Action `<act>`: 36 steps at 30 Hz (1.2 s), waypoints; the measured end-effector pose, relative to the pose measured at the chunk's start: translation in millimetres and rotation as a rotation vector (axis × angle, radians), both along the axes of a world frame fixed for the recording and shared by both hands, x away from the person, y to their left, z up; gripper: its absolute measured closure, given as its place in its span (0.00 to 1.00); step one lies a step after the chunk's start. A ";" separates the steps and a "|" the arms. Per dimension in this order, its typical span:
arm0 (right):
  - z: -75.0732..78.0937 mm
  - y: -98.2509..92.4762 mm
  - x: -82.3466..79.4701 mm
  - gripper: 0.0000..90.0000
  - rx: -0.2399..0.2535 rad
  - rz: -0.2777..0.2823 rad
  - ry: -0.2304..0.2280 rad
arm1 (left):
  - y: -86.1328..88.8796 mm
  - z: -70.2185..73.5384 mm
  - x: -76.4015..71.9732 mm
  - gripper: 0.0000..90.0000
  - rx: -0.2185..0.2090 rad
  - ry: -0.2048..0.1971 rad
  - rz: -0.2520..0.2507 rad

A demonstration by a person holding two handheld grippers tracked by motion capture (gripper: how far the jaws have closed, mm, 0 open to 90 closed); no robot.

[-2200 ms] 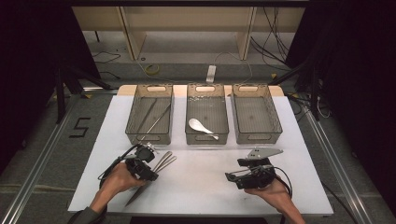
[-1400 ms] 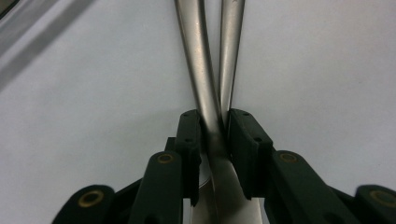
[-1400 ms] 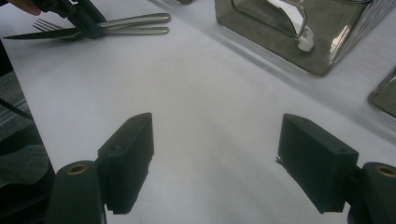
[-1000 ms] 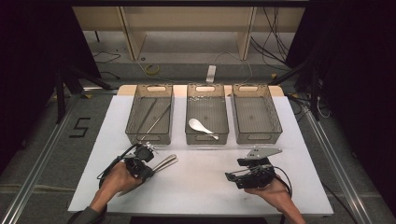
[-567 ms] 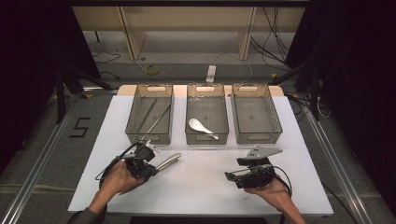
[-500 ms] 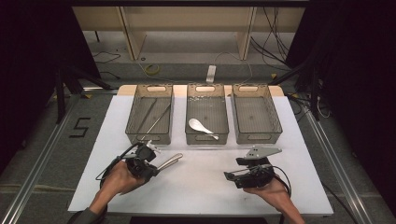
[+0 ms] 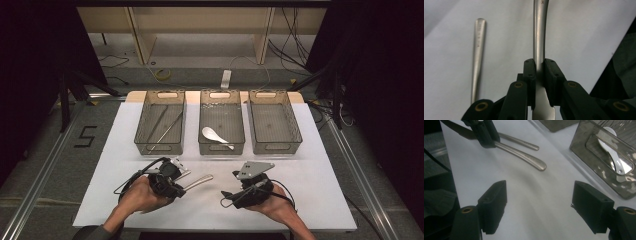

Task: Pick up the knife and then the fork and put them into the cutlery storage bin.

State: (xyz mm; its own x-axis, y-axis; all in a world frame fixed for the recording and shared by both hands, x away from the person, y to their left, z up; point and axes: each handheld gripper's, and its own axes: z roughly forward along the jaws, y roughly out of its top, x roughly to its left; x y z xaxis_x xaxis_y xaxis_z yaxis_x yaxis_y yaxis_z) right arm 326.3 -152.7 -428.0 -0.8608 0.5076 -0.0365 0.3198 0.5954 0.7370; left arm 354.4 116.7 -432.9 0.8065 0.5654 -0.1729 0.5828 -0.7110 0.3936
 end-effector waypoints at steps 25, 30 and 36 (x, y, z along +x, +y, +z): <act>-12.9 29.5 -6.1 0.37 -0.183 0.123 -0.108 | -46.3 0.3 -2.0 0.88 0.005 0.057 -0.152; -16.8 33.9 -7.5 0.40 -0.220 0.161 -0.122 | -49.8 1.3 -2.7 0.88 0.008 0.067 -0.161; -20.2 37.1 -8.5 0.44 -0.257 0.220 -0.128 | -55.5 4.6 -5.4 0.88 0.000 0.078 -0.189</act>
